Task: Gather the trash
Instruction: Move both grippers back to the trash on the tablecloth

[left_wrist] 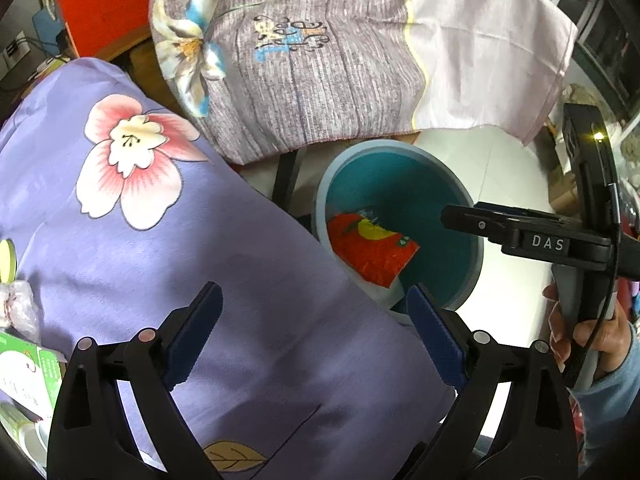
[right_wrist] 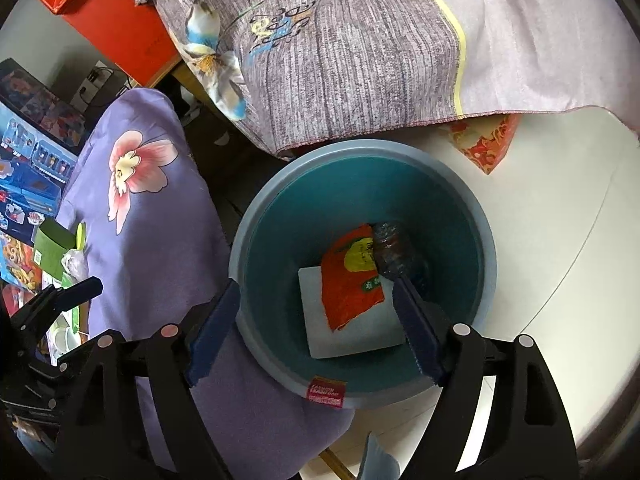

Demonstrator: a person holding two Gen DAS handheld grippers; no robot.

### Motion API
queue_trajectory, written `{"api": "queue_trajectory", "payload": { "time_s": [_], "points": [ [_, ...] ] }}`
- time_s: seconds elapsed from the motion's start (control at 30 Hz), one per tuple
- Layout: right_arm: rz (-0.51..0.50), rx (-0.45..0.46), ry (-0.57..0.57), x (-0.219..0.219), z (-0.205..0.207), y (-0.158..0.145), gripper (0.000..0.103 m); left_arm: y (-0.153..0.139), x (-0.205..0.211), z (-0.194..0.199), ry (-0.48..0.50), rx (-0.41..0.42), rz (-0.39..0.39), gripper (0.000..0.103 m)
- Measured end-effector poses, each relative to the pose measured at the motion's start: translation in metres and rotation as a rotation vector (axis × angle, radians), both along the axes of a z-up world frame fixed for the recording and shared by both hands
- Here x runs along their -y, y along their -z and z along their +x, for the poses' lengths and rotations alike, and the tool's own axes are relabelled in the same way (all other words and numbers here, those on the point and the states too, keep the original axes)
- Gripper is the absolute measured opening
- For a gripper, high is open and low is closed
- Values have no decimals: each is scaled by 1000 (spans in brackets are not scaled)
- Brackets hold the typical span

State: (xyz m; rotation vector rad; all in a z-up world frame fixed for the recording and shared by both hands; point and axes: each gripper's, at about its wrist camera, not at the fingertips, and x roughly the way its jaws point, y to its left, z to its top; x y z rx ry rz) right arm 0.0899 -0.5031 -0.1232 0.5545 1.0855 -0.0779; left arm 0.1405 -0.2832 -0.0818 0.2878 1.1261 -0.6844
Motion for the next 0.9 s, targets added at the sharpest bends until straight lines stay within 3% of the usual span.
{"api": "queue_trajectory", "payload": {
  "time_s": [0.5,0.9],
  "points": [
    [-59,16,-101,-56,7,-34,77,-19,-71,-2,-118,27,-54,94],
    [-112,48,-352,-181,42,-63,77,-34,-193,-7,-297,80,-66,94]
  ]
}}
